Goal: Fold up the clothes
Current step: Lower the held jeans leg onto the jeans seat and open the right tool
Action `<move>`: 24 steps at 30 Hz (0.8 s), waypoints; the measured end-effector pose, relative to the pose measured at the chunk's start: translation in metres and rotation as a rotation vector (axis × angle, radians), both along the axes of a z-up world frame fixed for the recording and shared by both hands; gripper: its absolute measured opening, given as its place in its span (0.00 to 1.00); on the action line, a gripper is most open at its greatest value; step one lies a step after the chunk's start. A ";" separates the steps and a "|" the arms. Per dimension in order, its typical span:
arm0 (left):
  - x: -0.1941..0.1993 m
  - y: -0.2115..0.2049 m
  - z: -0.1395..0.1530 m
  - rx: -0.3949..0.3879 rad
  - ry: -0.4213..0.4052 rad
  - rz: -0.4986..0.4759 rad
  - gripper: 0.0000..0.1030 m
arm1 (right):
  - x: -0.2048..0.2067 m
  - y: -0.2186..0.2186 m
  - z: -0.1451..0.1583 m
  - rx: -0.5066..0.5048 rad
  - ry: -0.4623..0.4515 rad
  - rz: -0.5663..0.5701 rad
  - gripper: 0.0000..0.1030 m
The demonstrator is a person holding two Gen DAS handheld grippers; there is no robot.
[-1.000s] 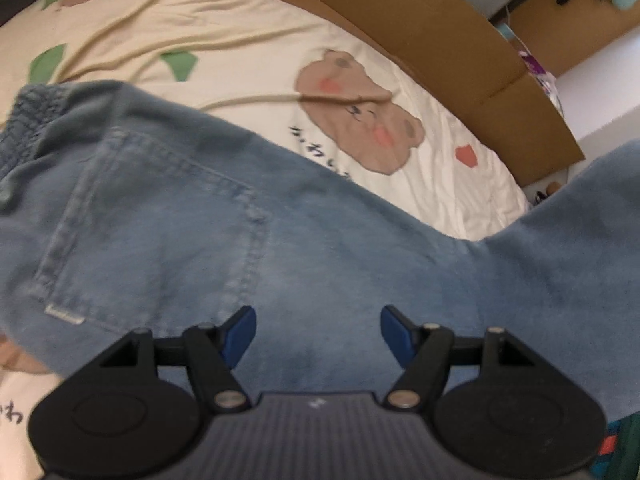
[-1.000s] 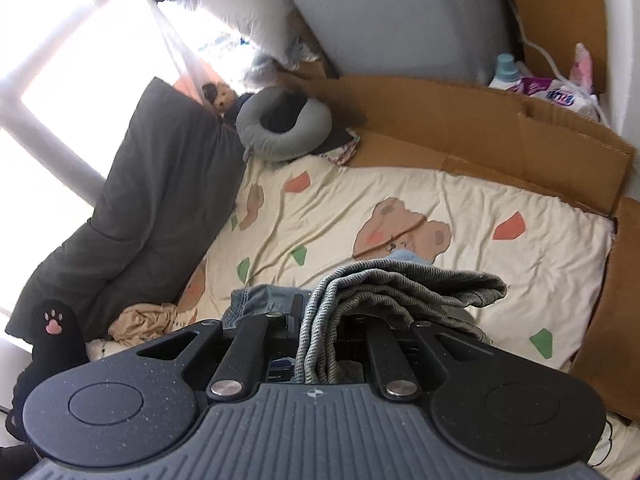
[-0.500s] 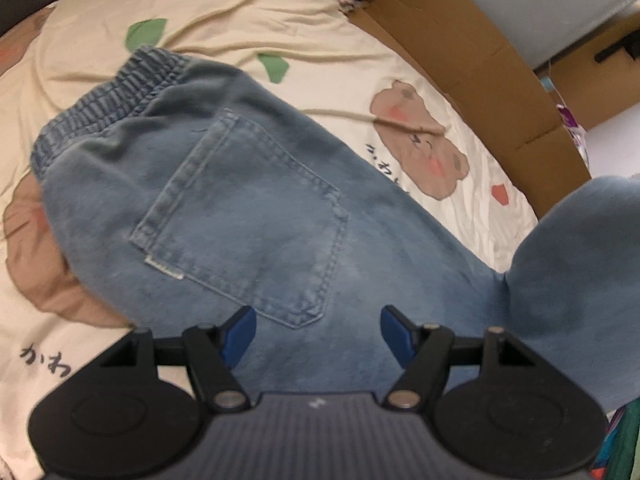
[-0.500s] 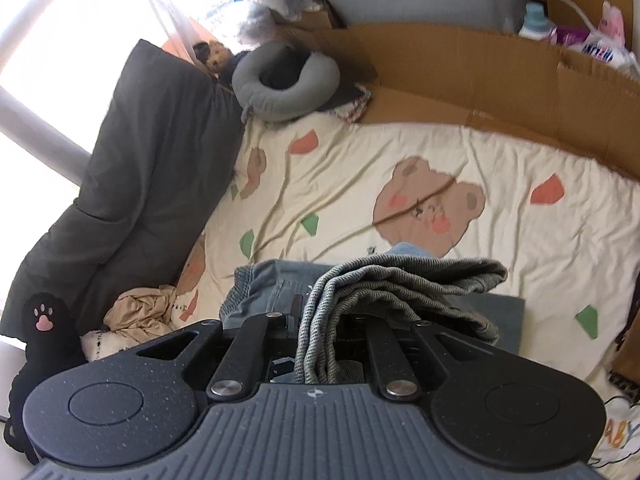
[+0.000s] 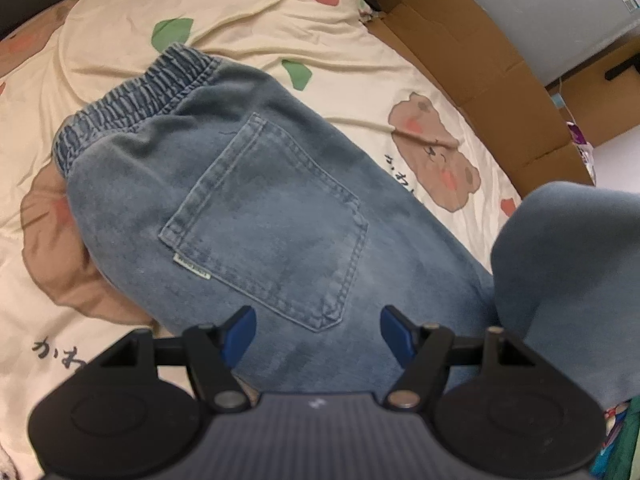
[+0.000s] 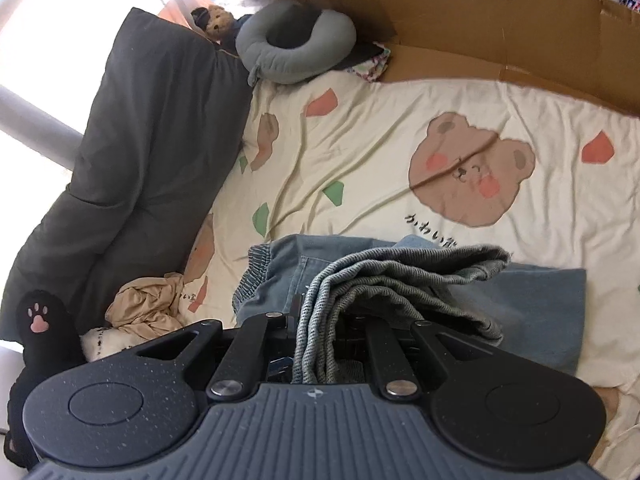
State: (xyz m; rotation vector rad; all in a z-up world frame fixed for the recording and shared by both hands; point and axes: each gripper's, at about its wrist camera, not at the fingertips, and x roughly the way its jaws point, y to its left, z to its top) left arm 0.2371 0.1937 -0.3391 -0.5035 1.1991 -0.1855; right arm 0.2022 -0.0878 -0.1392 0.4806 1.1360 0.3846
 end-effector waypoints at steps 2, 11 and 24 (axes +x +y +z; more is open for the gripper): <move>0.000 0.001 -0.002 -0.002 0.002 0.007 0.69 | 0.000 0.006 -0.014 0.004 0.012 -0.016 0.09; -0.009 0.014 -0.012 -0.012 0.030 0.057 0.69 | -0.002 0.044 -0.064 -0.069 -0.029 -0.036 0.09; -0.013 0.042 -0.008 -0.025 -0.001 0.197 0.69 | -0.003 0.101 -0.121 -0.062 -0.045 -0.013 0.11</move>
